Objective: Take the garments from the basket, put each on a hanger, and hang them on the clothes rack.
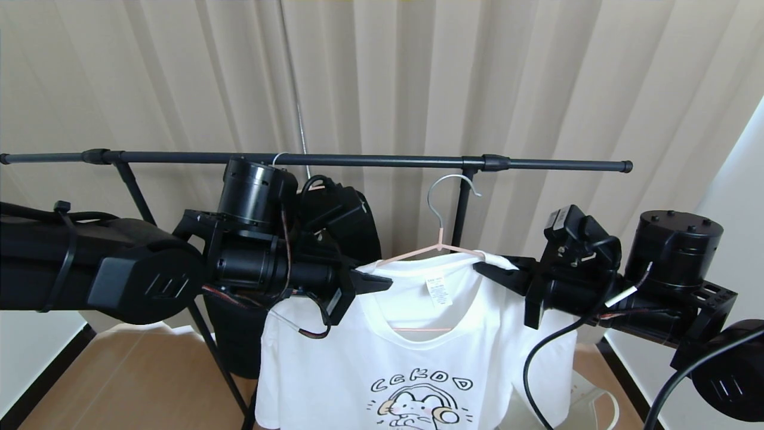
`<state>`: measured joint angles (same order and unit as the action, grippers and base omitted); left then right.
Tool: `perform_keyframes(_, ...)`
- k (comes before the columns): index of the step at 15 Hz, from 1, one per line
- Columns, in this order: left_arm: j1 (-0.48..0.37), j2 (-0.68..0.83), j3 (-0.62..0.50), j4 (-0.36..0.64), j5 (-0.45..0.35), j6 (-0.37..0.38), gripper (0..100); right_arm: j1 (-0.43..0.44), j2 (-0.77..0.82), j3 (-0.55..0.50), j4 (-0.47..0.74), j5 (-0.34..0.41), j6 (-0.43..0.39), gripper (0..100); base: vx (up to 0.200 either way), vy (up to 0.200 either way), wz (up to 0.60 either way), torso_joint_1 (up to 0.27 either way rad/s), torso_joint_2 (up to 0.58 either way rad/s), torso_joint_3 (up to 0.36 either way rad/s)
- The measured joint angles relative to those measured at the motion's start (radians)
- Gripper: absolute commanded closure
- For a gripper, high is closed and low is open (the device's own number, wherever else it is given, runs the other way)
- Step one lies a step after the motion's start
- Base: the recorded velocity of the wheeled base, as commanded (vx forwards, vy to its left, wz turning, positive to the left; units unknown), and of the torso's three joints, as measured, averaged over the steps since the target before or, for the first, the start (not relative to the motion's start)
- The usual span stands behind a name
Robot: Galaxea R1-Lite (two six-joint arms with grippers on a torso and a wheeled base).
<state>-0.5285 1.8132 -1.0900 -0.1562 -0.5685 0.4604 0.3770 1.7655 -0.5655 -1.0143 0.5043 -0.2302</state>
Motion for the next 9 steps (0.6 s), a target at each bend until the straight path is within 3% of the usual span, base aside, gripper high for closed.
perform_keyframes(8,0.013,-0.002,0.003,-0.005,0.0,-0.001,100,0.0,-0.001,-0.003,0.0,-0.001,0.0,100,0.0,0.0,0.0,0.0,0.0,0.0)
perform_keyframes(9,0.015,-0.003,0.003,-0.005,0.0,-0.001,100,0.0,-0.001,-0.002,0.0,-0.001,0.001,0,0.0,0.0,0.0,0.0,0.0,0.0)
